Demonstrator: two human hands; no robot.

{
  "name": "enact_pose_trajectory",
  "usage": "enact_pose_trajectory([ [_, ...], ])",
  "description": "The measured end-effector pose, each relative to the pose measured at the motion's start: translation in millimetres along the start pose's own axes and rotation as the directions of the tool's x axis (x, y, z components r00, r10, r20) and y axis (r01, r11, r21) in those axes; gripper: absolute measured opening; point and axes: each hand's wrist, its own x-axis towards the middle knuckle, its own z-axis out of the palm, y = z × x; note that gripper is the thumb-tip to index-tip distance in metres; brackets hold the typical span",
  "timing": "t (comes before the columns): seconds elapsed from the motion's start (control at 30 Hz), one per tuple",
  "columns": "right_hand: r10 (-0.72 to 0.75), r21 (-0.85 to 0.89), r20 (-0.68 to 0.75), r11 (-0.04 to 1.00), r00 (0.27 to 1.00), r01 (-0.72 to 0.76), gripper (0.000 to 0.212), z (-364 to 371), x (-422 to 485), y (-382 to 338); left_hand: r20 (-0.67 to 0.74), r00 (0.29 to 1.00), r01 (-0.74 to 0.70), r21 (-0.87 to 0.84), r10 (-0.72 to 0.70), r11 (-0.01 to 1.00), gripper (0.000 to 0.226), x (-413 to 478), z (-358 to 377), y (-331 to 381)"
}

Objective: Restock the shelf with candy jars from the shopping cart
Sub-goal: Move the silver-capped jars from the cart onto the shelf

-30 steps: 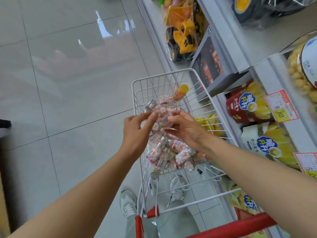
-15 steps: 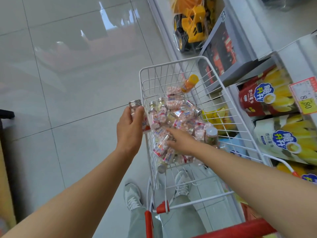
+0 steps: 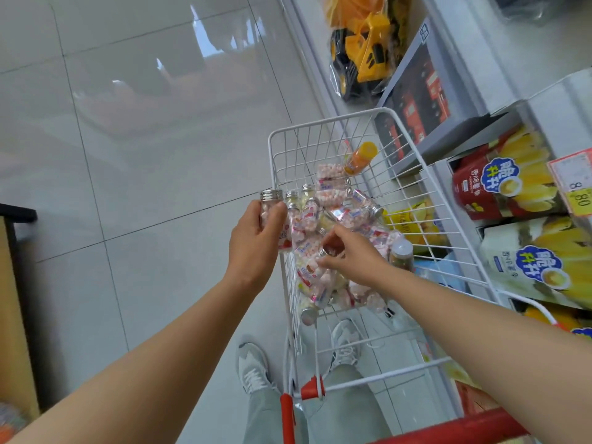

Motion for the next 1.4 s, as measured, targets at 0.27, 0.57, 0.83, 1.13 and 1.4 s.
enact_pose_trajectory([
  [0.27,-0.082,0.617,-0.165,0.769,0.983,0.168,0.026,-82,-19,-57,0.091,0.994,0.072,-0.059,-0.067,0.996,0.009,4,16,59],
  [0.57,-0.018,0.671,-0.435,0.661,0.9,0.337,0.015,-148,-48,-100,0.342,0.939,0.047,-0.064,-0.023,0.997,0.021,17,44,138],
  [0.83,0.167,0.618,-0.712,0.61,0.682,0.496,0.012,-174,-94,-134,0.671,0.735,-0.143,0.012,0.098,0.99,0.021,14,56,216],
  [1.13,0.24,0.404,-0.91,0.695,0.338,0.595,0.018,-210,-206,-178,0.785,0.499,-0.463,-0.116,0.366,0.879,0.013,-46,84,310],
  [1.4,0.062,0.111,-0.993,0.795,0.103,0.596,0.02,-247,-310,-198,0.711,0.303,-0.665,-0.319,0.634,0.675,0.01,-126,111,377],
])
